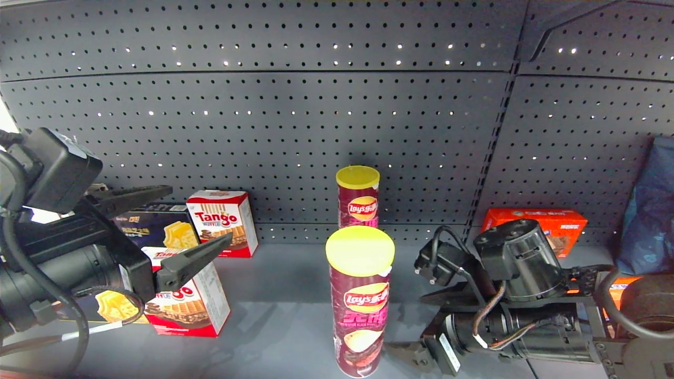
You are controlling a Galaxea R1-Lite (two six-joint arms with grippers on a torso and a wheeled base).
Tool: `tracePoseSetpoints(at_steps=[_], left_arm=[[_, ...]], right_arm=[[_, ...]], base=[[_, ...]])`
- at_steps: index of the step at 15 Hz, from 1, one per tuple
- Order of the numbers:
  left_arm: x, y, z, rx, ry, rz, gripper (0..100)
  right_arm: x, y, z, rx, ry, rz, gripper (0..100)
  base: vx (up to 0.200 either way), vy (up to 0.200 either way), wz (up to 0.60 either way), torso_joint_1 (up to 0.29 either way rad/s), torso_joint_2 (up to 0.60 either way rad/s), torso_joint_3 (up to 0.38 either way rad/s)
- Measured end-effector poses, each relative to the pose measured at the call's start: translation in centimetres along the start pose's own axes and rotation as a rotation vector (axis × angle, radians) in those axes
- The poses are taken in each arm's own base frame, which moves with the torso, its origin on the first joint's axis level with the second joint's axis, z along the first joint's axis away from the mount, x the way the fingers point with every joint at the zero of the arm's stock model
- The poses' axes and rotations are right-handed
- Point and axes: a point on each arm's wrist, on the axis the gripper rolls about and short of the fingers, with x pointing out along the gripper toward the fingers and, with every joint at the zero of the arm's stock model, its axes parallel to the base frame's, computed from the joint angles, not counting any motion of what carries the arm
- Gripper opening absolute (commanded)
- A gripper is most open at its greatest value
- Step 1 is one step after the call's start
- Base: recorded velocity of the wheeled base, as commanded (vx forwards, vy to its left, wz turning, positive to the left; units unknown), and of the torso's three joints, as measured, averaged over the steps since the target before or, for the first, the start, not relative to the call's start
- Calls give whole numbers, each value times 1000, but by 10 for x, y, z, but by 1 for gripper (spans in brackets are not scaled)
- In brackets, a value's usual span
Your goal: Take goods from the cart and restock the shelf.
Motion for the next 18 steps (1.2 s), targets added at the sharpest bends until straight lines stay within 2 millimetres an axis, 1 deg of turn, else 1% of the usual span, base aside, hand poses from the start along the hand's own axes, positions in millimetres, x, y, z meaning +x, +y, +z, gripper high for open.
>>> tracePoseSetpoints(at_steps=[2, 3, 4, 6, 7, 8, 9, 10, 11, 12, 13, 15, 17, 18], left_arm=[[0, 0, -2, -3, 6, 0, 100], [-2, 0, -2, -3, 6, 4, 100], [-5, 1, -1, -8, -4, 13, 100], [-16, 1, 1, -25, -30, 31, 100], [-25, 3, 3, -29, -53, 52, 100], [-33, 4, 5, -30, -76, 76, 100], [-45, 5, 7, -27, -104, 104, 100], [-58, 4, 7, -22, -131, 132, 100], [-70, 2, 4, -19, -147, 156, 100], [-85, -3, -3, -18, -149, 182, 100], [-101, -9, -14, -20, -133, 208, 100], [-131, -24, -41, -31, -75, 263, 100], [-161, -40, -71, -40, -21, 308, 100], [-173, -46, -83, -44, -25, 334, 100]], right_arm=[[-8, -5, 5, 22, -44, -17, 100], [-17, -12, 9, 46, -85, -42, 100], [-31, -22, 14, 72, -138, -78, 100], [-68, -40, 20, 112, -250, -159, 100], [-92, -48, 19, 130, -310, -216, 100], [-115, -54, 15, 146, -363, -277, 100], [-141, -59, 6, 165, -419, -357, 100], [-167, -61, -7, 184, -471, -445, 100], [-185, -58, -21, 199, -506, -517, 100], [-202, -51, -40, 212, -539, -595, 100], [-213, -40, -61, 218, -561, -666, 100], [-222, -19, -102, 218, -585, -779, 100], [-218, -1, -144, 215, -603, -846, 100], [-214, 6, -163, 213, -614, -866, 100]], base=[[0, 0, 0, 0, 0, 0], [0, 0, 0, 0, 0, 0], [0, 0, 0, 0, 0, 0], [0, 0, 0, 0, 0, 0], [0, 0, 0, 0, 0, 0], [0, 0, 0, 0, 0, 0], [0, 0, 0, 0, 0, 0], [0, 0, 0, 0, 0, 0], [0, 0, 0, 0, 0, 0], [0, 0, 0, 0, 0, 0], [0, 0, 0, 0, 0, 0], [0, 0, 0, 0, 0, 0], [0, 0, 0, 0, 0, 0], [0, 0, 0, 0, 0, 0]])
